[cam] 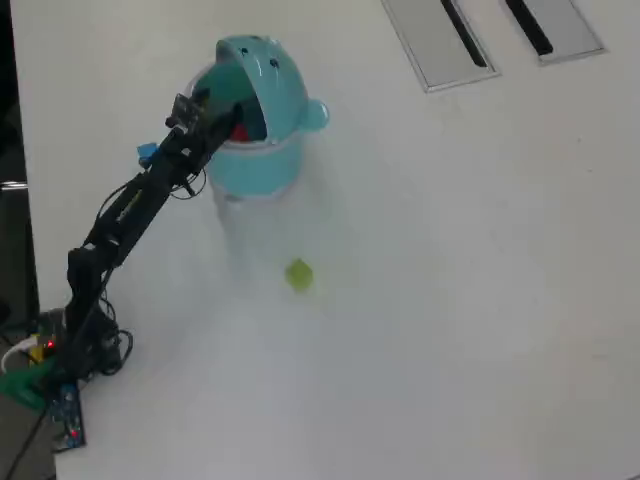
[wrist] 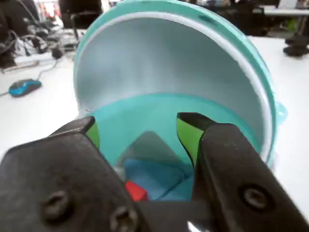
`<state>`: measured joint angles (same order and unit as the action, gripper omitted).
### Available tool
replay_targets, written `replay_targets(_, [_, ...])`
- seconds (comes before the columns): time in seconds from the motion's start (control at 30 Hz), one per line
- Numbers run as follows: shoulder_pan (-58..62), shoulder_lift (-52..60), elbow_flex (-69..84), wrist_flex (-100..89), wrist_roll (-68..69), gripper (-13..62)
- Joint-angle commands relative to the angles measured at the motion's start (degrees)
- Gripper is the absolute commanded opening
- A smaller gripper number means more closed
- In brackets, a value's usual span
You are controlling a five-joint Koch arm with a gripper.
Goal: Grasp RGB lego blocks and put them in the bin one by one.
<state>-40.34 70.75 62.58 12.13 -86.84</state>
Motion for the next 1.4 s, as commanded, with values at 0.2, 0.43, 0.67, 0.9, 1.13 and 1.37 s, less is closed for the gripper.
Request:
replay_targets(0.2, [9.1,16.7,12.6,1.8,-1.0,32.6])
replay_targets(0.43, [17.2,23.2,22.5,1.8,-3.0,33.0])
replay_targets(0.67, [24.1,26.6,32.3,4.0,-6.3,33.3])
replay_targets(0.9, [29.1,27.0,41.0,4.0,-10.4,34.5])
replay_targets(1.13, [33.9,24.8,46.2,3.4,-13.3,34.5])
replay_targets(1.37, [37.4,18.2,46.2,-0.4,-13.3,34.3])
